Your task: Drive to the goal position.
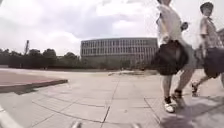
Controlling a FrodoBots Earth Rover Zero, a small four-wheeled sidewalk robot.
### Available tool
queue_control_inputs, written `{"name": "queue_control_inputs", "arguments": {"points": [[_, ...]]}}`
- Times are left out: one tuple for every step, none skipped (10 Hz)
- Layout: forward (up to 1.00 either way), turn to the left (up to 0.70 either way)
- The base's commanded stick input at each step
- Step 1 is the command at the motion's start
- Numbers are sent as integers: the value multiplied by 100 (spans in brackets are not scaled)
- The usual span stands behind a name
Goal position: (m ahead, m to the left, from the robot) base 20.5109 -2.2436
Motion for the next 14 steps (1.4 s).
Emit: {"name": "queue_control_inputs", "arguments": {"points": [[70,0],[70,0],[70,0],[70,0],[70,0],[70,0],[70,0],[70,0],[70,0],[70,0],[70,0],[70,0],[70,0],[70,0]]}}
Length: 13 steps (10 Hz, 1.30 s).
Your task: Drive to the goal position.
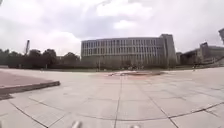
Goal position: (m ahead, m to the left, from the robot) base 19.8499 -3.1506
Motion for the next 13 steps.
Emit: {"name": "queue_control_inputs", "arguments": {"points": [[70,0],[70,0],[70,0],[70,0],[70,0],[70,0],[70,0],[70,0],[70,0],[70,0],[70,0],[70,0],[70,0]]}}
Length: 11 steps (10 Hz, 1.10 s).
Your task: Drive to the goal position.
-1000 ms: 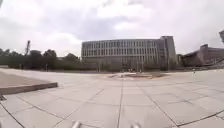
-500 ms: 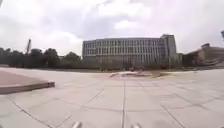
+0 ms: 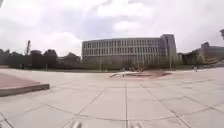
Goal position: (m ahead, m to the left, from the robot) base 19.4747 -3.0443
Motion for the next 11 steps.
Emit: {"name": "queue_control_inputs", "arguments": {"points": [[70,0],[70,0],[70,0],[70,0],[70,0],[70,0],[70,0],[70,0],[70,0],[70,0],[70,0]]}}
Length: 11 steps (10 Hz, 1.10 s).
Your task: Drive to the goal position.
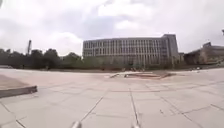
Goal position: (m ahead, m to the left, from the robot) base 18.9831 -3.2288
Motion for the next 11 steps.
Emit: {"name": "queue_control_inputs", "arguments": {"points": [[70,0],[70,0],[70,-3],[70,-8],[70,-30],[70,-20],[70,0],[70,0],[70,0],[70,0],[70,0]]}}
